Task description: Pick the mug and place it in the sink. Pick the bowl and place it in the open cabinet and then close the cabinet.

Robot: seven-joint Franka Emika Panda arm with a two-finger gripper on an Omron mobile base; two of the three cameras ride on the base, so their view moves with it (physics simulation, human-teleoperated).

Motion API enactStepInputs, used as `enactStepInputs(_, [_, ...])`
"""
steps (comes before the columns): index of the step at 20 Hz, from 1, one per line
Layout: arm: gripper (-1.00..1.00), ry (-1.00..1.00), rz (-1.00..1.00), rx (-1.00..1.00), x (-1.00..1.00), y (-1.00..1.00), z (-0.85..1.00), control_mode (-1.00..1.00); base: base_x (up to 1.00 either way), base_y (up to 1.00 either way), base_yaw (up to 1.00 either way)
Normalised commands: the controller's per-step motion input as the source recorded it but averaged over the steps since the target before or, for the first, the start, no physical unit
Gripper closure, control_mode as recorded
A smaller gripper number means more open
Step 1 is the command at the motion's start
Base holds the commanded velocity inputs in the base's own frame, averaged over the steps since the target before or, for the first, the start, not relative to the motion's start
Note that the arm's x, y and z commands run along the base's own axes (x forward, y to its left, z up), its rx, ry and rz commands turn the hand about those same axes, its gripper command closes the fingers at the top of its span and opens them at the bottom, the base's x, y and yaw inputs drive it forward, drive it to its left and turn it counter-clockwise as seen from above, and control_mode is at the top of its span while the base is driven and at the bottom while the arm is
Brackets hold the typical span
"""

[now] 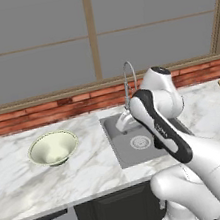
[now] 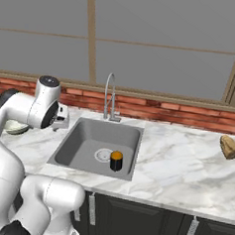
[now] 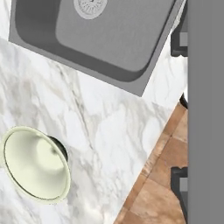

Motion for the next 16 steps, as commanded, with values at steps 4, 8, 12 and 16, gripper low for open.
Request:
enactStepInputs(4, [-1.0,0.06,0.0,0.1,0.0,0.6,0.03,-1.0,0.0,0.0,0.0])
enactStepInputs(8, [-1.0,0.04,0.0,0.08,0.0,0.5,0.0,-1.0,0.0,0.0,0.0])
enactStepInputs(12, [-1.0,0.03,0.0,0.03,0.0,0.56,0.0,-1.0,0.0,0.0,0.0])
enactStepInputs(16, [-1.0,0.0,-0.01,0.0,0.18,0.66,-0.01,-1.0,0.0,0.0,0.0])
